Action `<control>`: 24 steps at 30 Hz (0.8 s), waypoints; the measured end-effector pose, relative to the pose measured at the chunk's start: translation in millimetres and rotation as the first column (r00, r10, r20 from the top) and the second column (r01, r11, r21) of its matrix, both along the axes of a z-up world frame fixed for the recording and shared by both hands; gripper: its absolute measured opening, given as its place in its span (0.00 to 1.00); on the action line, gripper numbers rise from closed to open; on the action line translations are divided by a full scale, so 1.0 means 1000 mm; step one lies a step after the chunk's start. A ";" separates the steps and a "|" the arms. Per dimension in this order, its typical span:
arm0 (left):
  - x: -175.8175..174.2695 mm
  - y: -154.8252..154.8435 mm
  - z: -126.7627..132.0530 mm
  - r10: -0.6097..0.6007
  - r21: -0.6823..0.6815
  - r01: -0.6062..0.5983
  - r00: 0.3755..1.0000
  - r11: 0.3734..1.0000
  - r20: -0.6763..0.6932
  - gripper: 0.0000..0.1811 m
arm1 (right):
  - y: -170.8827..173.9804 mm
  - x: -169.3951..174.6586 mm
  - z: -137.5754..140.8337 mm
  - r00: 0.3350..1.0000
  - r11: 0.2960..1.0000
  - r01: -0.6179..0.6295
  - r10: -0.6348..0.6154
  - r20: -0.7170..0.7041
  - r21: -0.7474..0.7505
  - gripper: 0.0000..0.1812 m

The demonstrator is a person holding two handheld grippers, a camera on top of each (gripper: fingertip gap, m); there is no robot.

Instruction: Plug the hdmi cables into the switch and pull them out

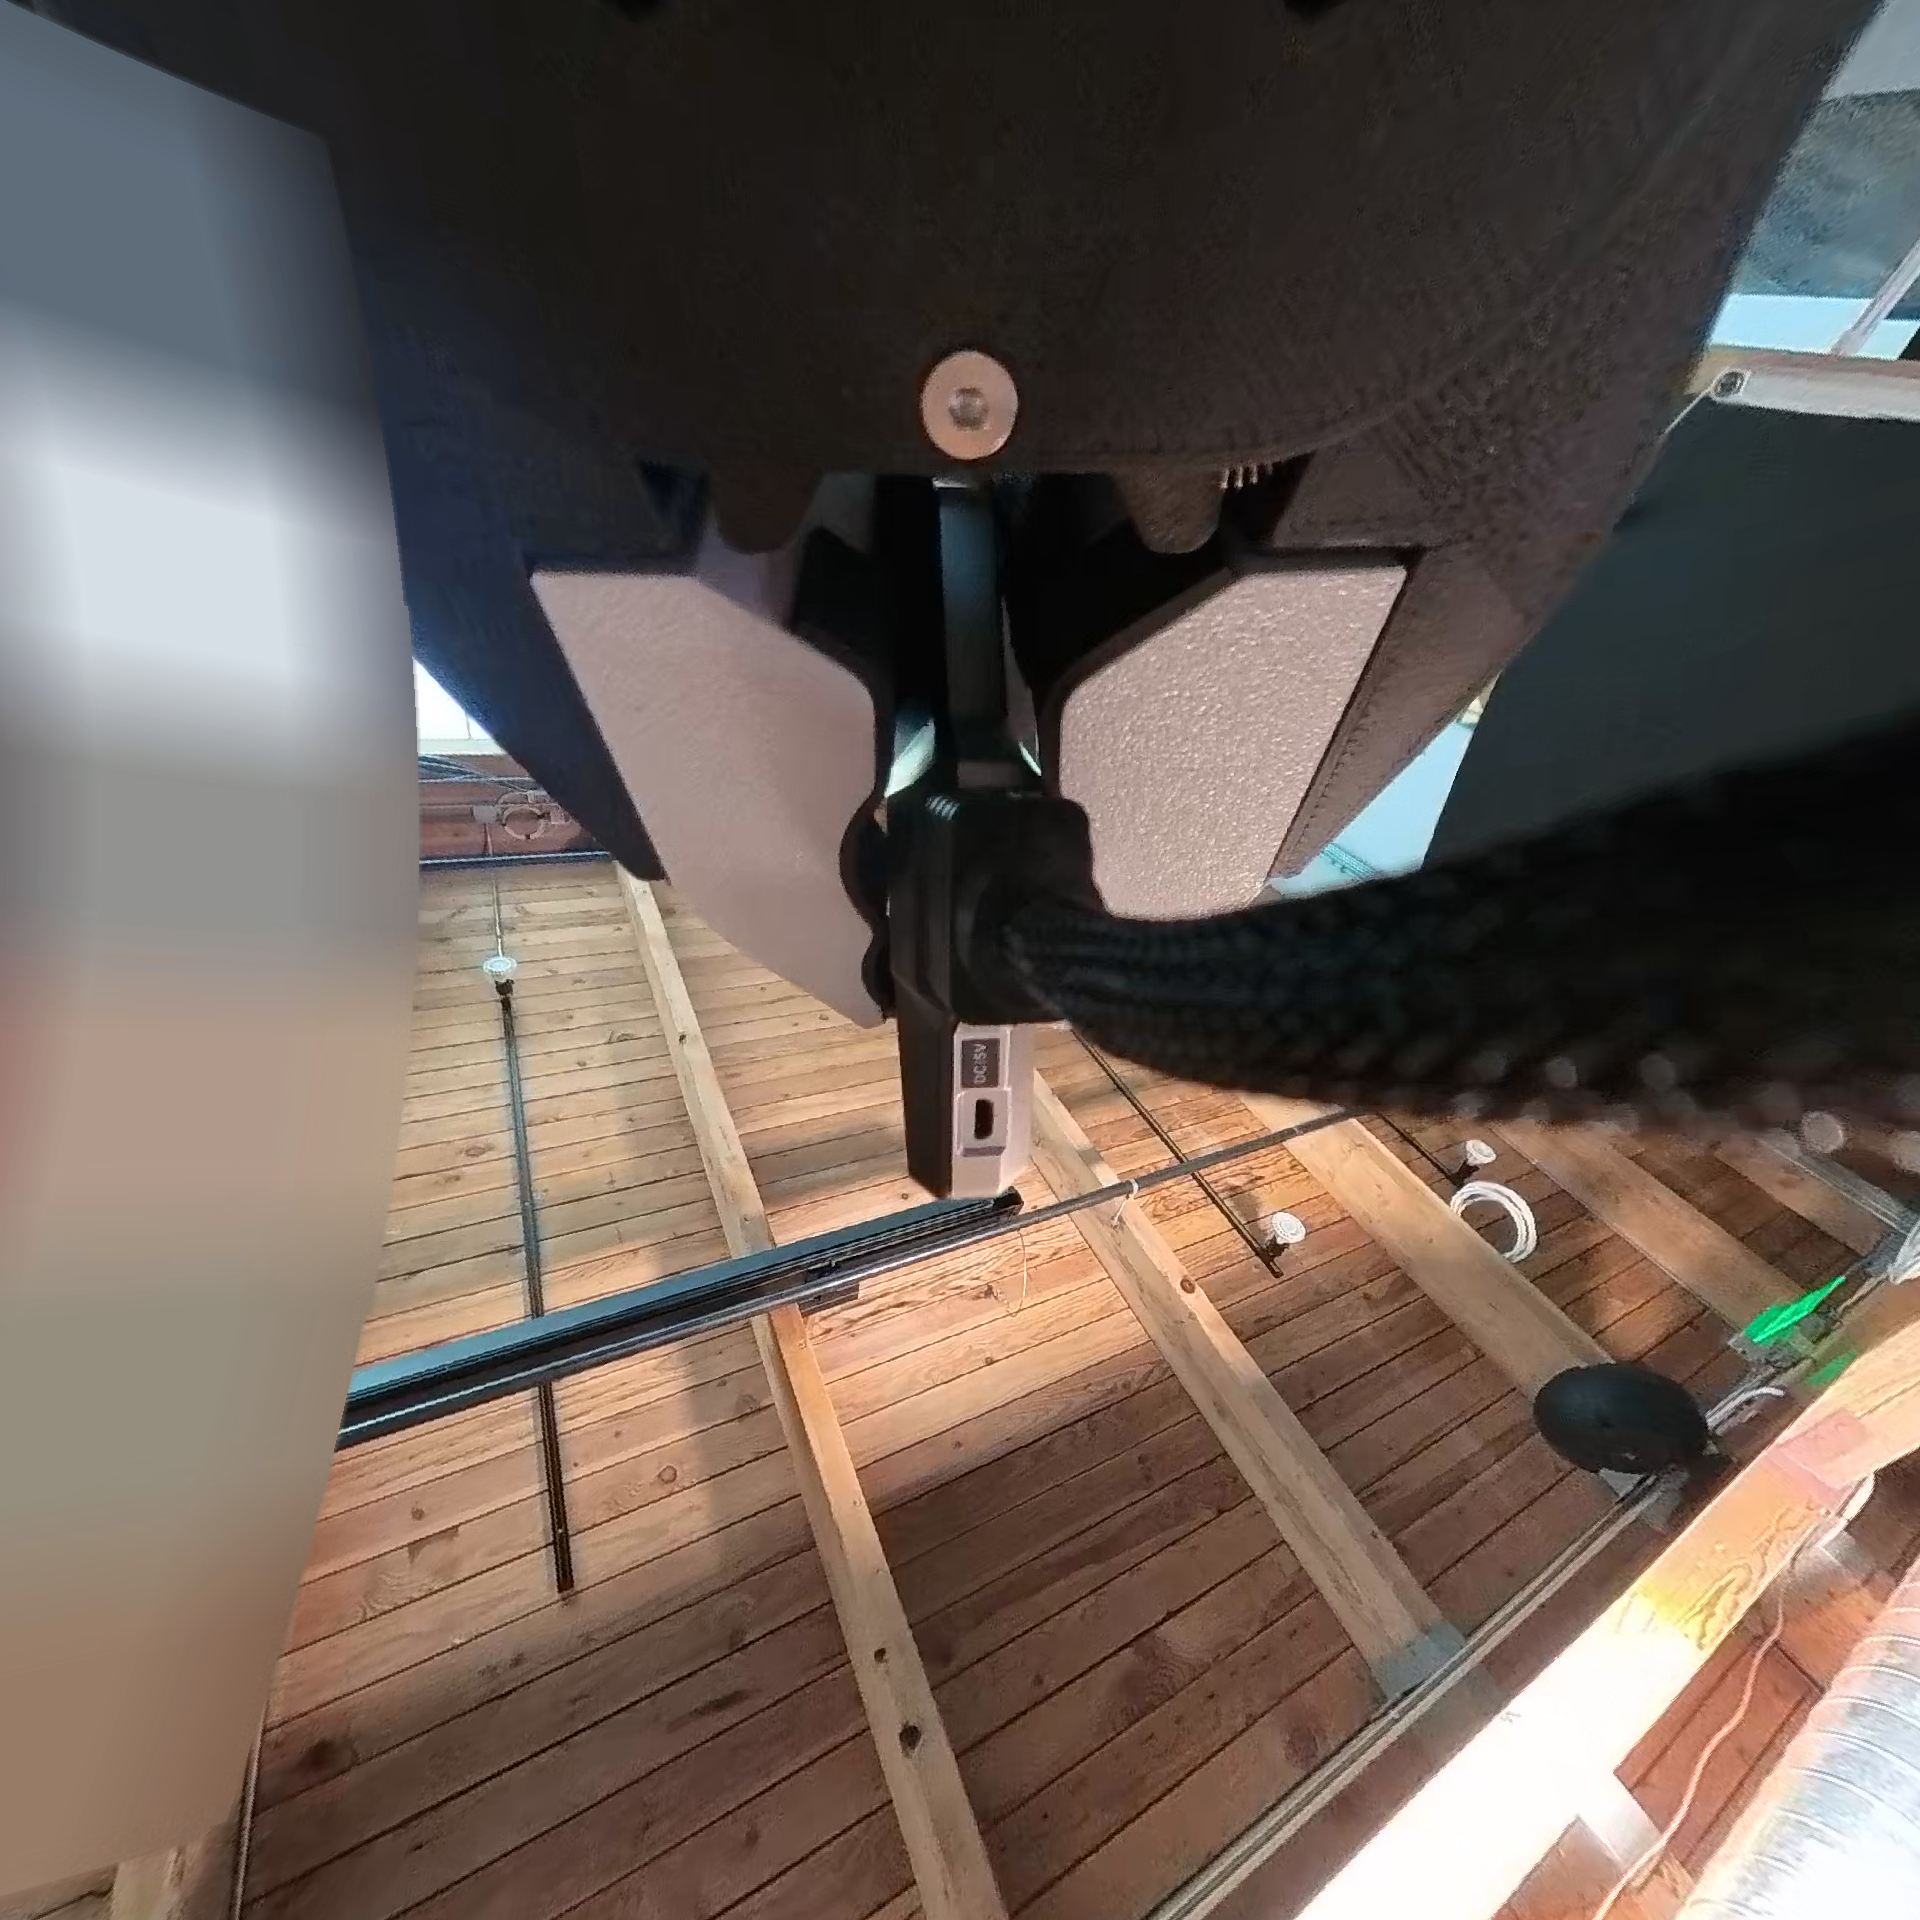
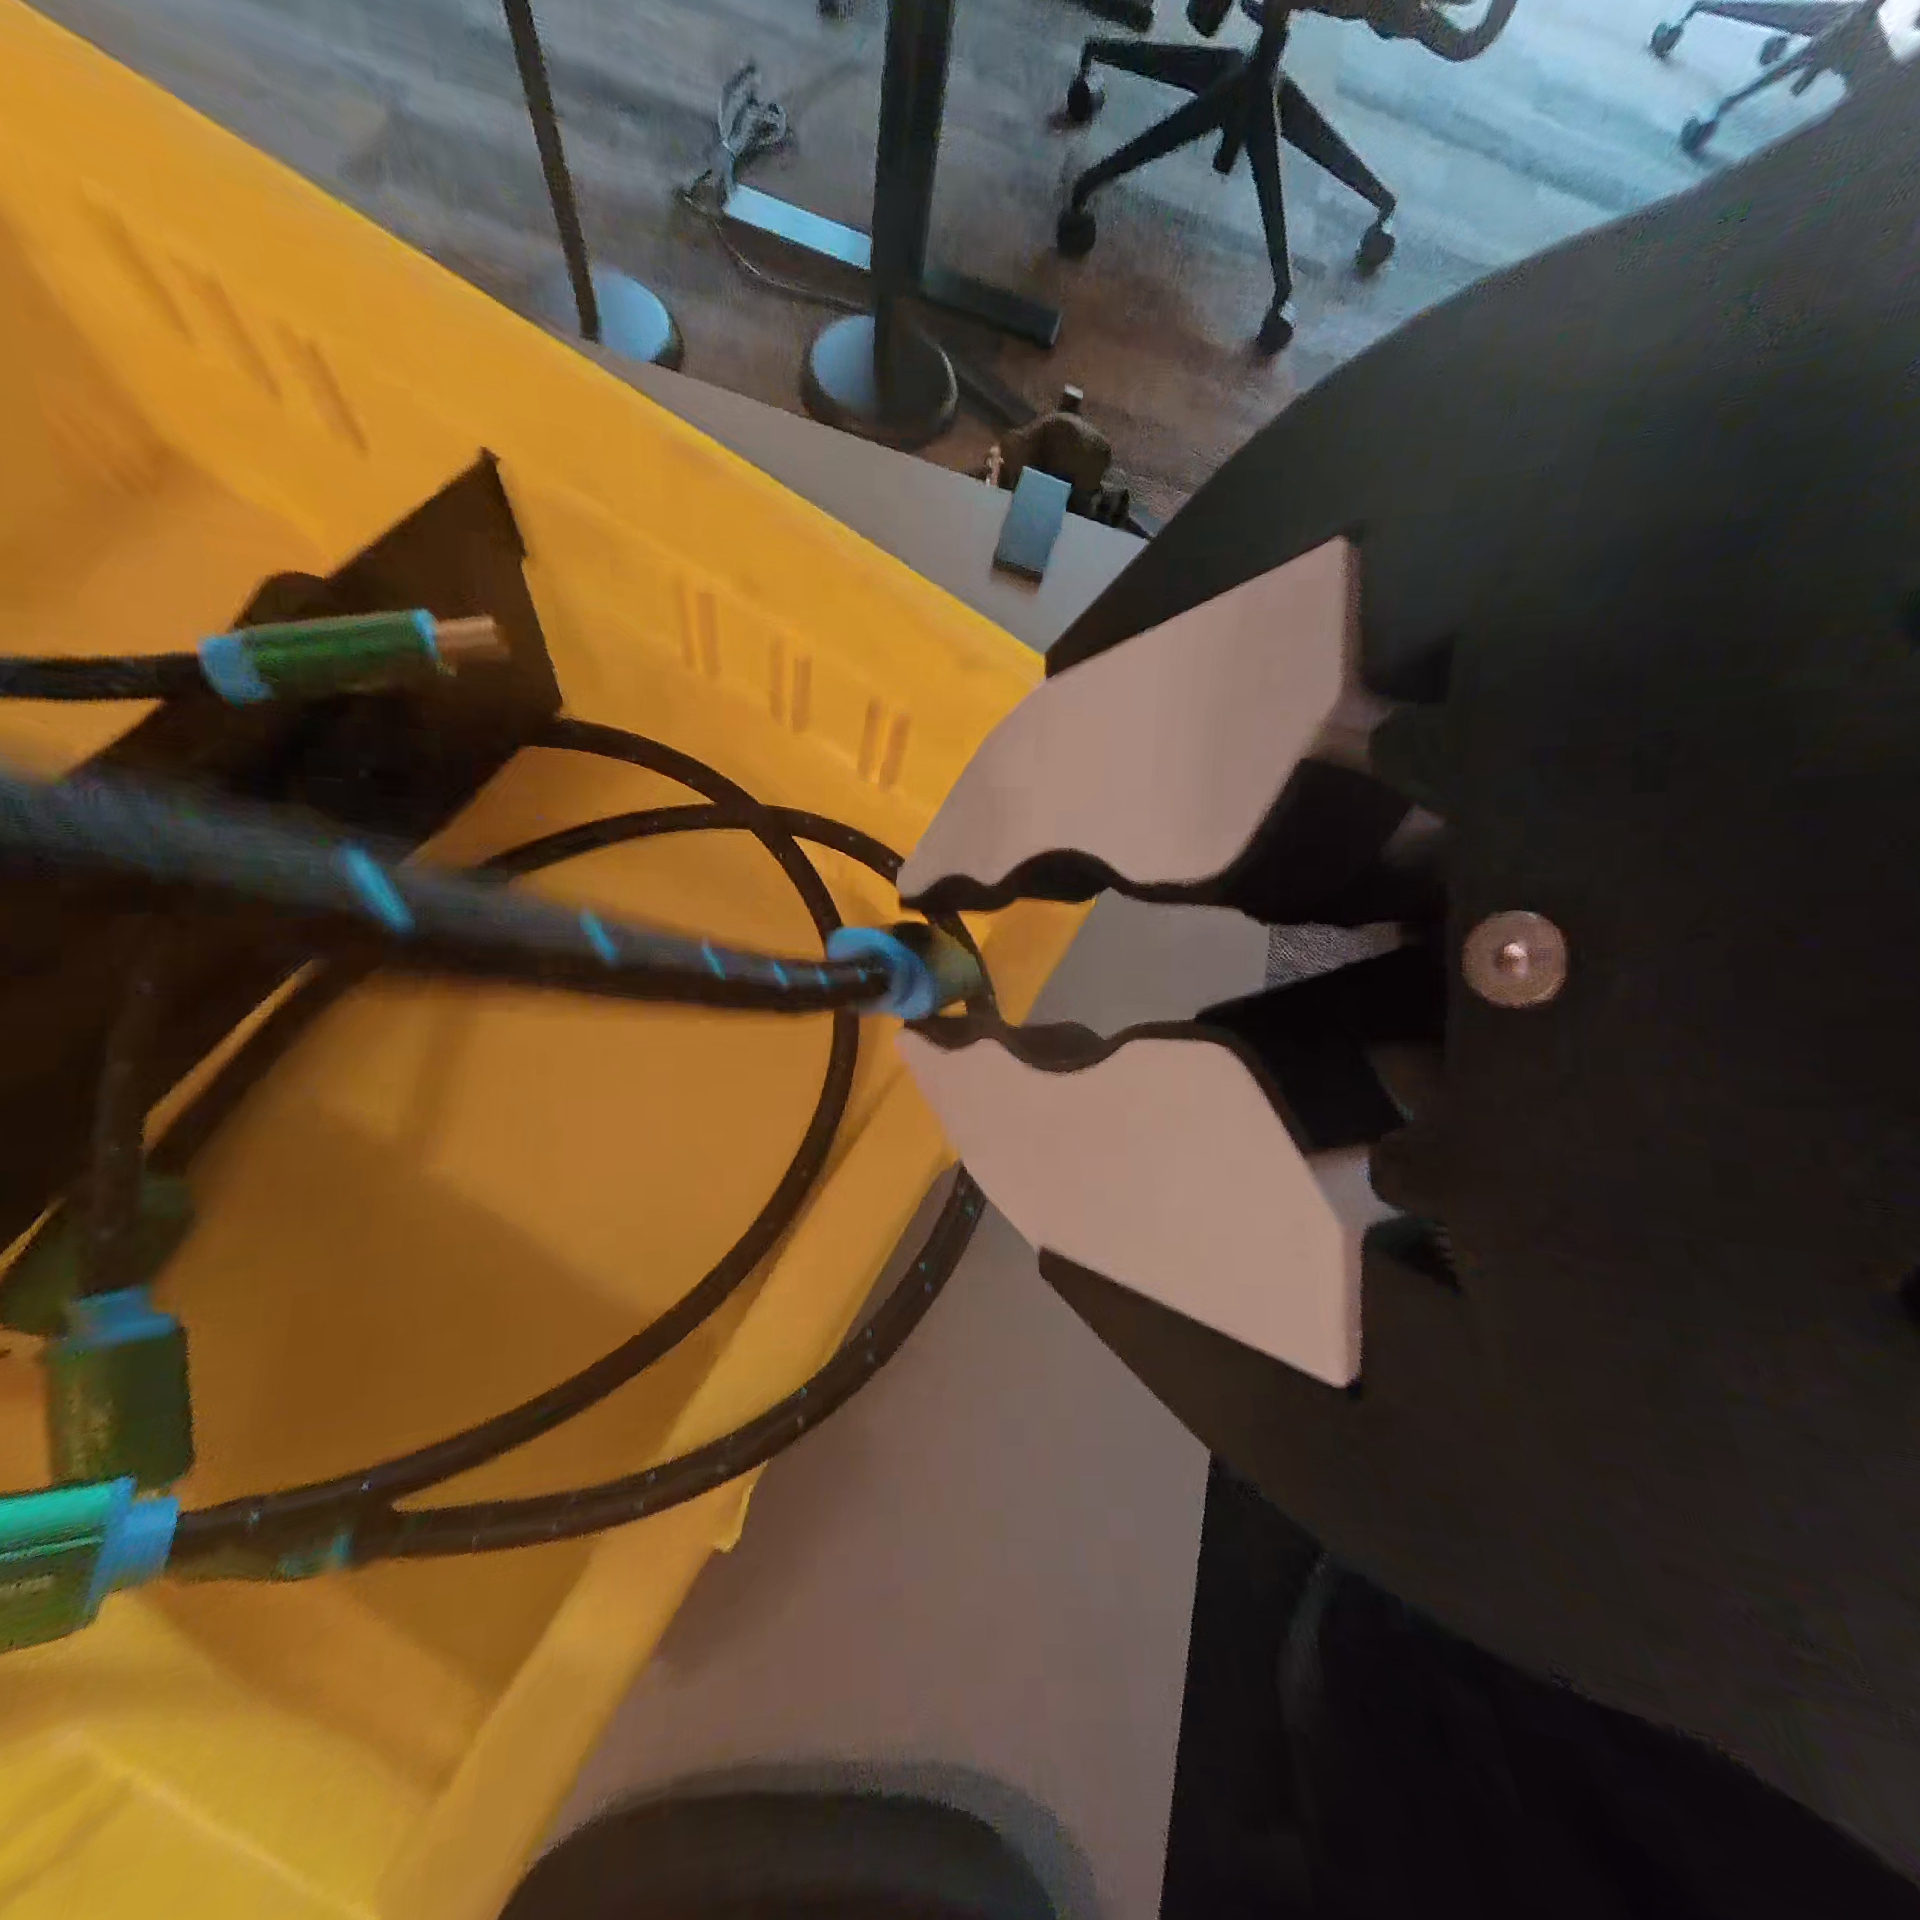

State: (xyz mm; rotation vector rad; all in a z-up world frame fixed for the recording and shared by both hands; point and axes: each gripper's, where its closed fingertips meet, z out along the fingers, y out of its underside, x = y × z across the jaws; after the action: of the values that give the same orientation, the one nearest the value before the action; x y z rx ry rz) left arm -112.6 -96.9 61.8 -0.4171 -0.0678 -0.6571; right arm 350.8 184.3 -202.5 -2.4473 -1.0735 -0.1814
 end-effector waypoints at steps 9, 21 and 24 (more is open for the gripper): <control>-0.002 -0.010 0.004 0.045 0.025 -0.045 0.999 0.999 -0.016 0.13 | 0.002 -0.032 0.019 0.980 0.986 -0.132 0.145 -0.139 0.097 0.36; -0.006 -0.007 0.003 0.012 0.014 -0.012 1.000 1.000 0.005 0.13 | 0.022 -0.142 0.075 0.847 0.808 -0.371 0.496 -0.190 0.458 0.26; -0.008 -0.009 0.005 0.039 0.022 -0.039 0.999 0.999 -0.007 0.13 | 0.056 -0.117 0.076 0.929 0.850 -0.214 0.330 -0.170 0.482 0.23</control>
State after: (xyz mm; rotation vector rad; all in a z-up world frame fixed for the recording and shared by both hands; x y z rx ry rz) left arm -120.8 -105.6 66.6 -0.3964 -0.0616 -0.6171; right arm 234.1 240.6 -126.6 -1.8187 -1.1072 -0.0272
